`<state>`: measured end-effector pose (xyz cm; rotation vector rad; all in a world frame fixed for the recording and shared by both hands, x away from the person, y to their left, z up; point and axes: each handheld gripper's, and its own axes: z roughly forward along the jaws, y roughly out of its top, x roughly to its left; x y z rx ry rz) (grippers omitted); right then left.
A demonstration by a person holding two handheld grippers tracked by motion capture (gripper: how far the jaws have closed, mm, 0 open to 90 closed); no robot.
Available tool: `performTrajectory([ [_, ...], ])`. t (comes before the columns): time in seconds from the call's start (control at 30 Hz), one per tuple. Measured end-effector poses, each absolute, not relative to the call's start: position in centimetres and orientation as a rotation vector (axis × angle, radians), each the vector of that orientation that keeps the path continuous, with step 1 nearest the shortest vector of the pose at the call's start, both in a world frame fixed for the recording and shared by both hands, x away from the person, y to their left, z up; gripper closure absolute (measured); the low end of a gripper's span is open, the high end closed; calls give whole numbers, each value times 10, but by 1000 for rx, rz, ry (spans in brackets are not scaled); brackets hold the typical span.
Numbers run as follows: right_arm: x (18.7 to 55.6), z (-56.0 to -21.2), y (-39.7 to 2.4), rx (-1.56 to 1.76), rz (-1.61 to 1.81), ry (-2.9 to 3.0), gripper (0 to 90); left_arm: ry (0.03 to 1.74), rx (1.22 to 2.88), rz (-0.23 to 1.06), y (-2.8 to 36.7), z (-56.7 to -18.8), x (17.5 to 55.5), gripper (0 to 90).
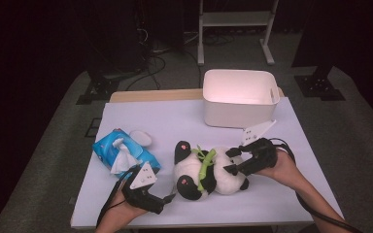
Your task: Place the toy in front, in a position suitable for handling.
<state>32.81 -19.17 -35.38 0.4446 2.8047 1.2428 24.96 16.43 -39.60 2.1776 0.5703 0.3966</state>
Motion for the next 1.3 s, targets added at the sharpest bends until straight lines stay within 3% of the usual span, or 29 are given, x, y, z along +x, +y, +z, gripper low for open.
performTrajectory([
  [0.33,323,-373,-195,414,1295,2714,435,575,2214,437,185,-375,263,53],
  [0.6,317,-374,-196,350,1271,2713,424,580,2245,468,205,-358,271,104],
  [0.9,317,-375,-196,358,1283,2708,411,606,2299,482,229,-352,277,249],
  [1.13,316,-377,-197,355,1293,2705,397,646,2327,507,244,-356,287,416],
  [1.3,316,-376,-197,338,1284,2706,390,658,2349,516,249,-357,293,454],
])
